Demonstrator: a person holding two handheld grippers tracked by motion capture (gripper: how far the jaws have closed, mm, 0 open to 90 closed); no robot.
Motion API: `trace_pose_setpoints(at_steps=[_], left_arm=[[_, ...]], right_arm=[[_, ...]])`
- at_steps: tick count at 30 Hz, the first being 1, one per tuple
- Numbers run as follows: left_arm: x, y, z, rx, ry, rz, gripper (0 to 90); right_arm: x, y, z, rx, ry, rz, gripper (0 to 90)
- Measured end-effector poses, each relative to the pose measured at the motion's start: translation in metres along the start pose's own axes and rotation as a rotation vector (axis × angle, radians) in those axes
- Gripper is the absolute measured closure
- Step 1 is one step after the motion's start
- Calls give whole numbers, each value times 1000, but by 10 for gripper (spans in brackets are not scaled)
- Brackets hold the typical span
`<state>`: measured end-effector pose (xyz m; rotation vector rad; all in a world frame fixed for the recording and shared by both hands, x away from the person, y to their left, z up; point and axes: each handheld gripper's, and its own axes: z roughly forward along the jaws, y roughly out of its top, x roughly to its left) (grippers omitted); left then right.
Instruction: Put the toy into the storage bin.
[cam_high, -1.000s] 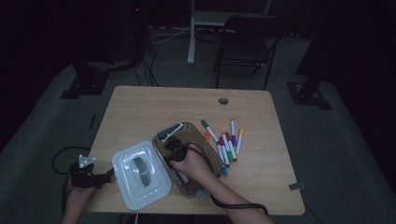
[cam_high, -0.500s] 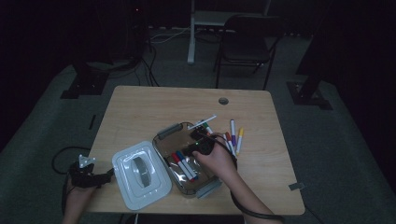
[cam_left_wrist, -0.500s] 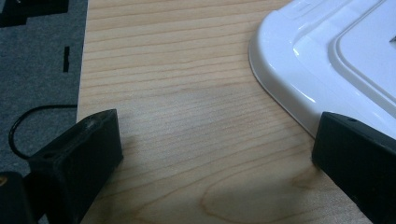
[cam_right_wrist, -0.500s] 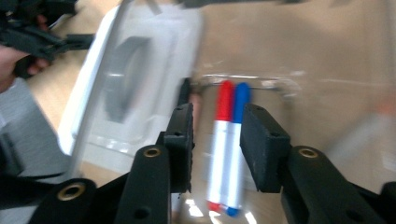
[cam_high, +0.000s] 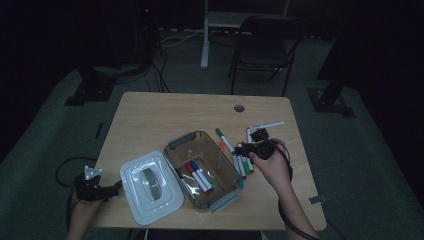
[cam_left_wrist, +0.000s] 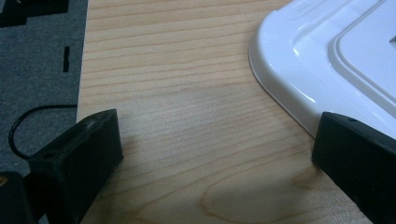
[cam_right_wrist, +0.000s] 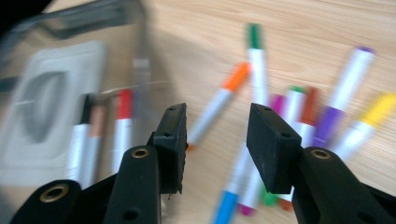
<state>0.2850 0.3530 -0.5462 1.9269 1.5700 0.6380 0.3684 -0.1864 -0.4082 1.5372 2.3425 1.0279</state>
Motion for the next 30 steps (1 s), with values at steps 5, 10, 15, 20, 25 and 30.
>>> trace_pose_setpoints(at_steps=[5,10,15,20,25,30], left_arm=[[0,0,0,0,0,0,22],[0,0,0,0,0,0,22],[0,0,0,0,0,0,22],[0,0,0,0,0,0,22],[0,0,0,0,0,0,22],[0,0,0,0,0,0,22]], right_arm=[[-37,-10,11,11,-94,85,595],[-62,-16,29,33,-153,142,605],[-85,-16,57,57,-215,208,620],[-94,-14,75,70,-228,255,646],[-97,-13,87,102,-253,259,659],[-99,-15,93,132,-279,280,696]])
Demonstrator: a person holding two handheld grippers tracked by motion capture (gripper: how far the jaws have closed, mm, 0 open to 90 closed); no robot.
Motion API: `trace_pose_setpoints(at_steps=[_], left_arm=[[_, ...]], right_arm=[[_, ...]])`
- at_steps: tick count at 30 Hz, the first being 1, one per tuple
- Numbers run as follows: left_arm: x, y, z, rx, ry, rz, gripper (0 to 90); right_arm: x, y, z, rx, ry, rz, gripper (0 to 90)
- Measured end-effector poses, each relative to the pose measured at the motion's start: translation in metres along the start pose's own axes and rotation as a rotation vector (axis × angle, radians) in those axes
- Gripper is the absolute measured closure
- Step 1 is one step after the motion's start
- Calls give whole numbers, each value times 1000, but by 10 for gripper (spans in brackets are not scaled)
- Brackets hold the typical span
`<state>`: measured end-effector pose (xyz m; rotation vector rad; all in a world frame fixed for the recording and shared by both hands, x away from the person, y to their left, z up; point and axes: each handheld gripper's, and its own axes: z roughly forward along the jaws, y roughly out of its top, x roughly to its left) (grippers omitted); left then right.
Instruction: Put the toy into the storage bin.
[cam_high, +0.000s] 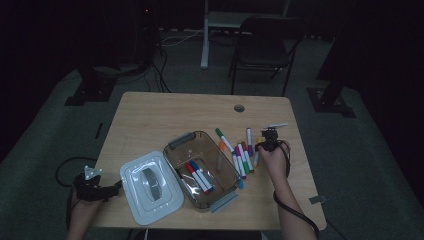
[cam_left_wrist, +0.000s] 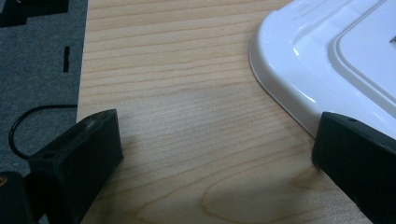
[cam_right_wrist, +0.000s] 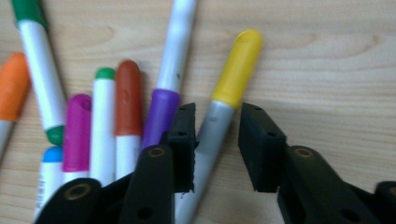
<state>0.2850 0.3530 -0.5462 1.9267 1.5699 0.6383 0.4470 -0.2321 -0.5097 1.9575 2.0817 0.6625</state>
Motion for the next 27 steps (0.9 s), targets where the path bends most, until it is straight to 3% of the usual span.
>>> trace_pose_setpoints(at_steps=[11,17,27], left_arm=[[0,0,0,0,0,0,22],[0,0,0,0,0,0,22],[0,0,0,0,0,0,22]], right_arm=[[-14,-6,-2,-26,-57,46,764],[-22,-7,-9,-23,-19,76,770],[-19,-10,-51,-74,76,51,770]])
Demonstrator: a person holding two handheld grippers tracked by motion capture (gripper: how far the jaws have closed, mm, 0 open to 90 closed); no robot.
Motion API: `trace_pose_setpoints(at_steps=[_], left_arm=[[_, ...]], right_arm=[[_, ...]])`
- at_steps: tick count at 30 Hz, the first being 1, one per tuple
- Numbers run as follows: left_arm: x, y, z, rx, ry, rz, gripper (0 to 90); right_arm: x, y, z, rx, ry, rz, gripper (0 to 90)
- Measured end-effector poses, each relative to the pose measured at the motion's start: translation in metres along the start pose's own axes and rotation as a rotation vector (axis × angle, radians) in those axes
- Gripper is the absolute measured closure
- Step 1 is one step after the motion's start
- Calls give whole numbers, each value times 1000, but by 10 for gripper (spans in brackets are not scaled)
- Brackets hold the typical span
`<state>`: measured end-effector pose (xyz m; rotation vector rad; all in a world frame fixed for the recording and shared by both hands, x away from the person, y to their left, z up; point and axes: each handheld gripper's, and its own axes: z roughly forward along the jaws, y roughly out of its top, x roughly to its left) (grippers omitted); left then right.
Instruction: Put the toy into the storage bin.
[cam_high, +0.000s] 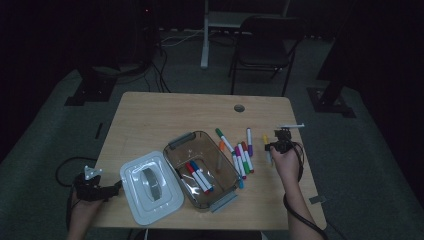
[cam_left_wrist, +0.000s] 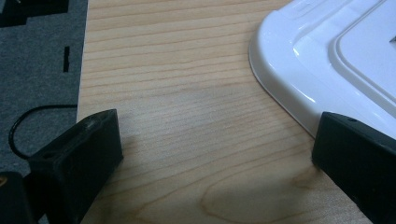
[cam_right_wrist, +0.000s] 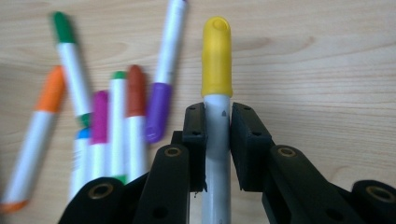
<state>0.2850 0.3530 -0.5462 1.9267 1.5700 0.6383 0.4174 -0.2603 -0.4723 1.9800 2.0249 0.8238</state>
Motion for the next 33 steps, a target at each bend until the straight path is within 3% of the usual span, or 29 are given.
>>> trace_pose_setpoints(at_steps=[2,3,8,17,25,33], left_arm=[[0,0,0,0,0,0,22],[0,0,0,0,0,0,22],[0,0,0,0,0,0,22],[0,0,0,-3,0,-3,22],[0,0,0,0,0,1,22],[0,0,0,1,0,1,22]], right_arm=[[2,0,-4,-4,9,-5,770],[11,1,-18,-29,39,-28,770],[38,4,-48,-76,128,-88,770],[103,6,-84,-117,258,-240,770],[166,-4,-85,-66,398,-360,770],[212,-18,-64,12,435,-447,770]])
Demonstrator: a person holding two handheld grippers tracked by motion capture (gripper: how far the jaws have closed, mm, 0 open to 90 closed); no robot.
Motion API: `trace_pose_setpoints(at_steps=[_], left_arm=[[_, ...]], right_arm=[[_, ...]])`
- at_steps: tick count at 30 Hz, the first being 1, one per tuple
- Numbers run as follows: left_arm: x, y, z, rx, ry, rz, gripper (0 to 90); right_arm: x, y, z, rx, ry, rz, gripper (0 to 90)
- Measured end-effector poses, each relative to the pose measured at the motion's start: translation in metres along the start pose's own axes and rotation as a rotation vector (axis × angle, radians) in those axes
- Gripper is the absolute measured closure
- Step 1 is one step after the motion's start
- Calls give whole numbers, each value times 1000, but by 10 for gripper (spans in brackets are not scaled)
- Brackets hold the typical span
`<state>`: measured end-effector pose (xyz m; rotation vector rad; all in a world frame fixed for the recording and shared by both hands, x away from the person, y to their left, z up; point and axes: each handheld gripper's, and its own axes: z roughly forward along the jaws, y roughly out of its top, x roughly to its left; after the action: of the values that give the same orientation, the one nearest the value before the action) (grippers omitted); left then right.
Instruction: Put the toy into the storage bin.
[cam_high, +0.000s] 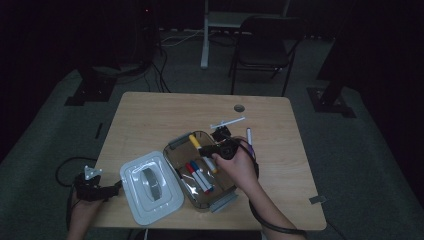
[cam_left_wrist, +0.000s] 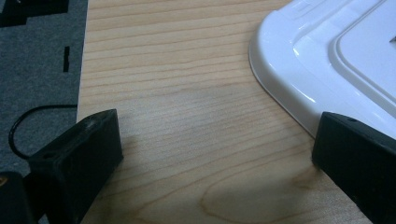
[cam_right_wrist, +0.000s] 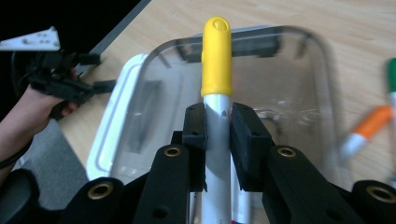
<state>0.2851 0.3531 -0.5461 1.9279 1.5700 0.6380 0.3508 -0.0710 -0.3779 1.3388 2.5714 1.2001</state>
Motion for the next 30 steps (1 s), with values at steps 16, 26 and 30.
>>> trace_pose_setpoints(at_steps=[16,26,30], left_arm=[[0,0,0,-2,1,0,22],[0,0,0,-2,0,-2,22],[0,0,0,-2,0,-2,22]], right_arm=[[25,-3,64,181,26,-26,770],[29,-9,97,292,11,-37,769],[30,-12,108,332,-1,-48,769]])
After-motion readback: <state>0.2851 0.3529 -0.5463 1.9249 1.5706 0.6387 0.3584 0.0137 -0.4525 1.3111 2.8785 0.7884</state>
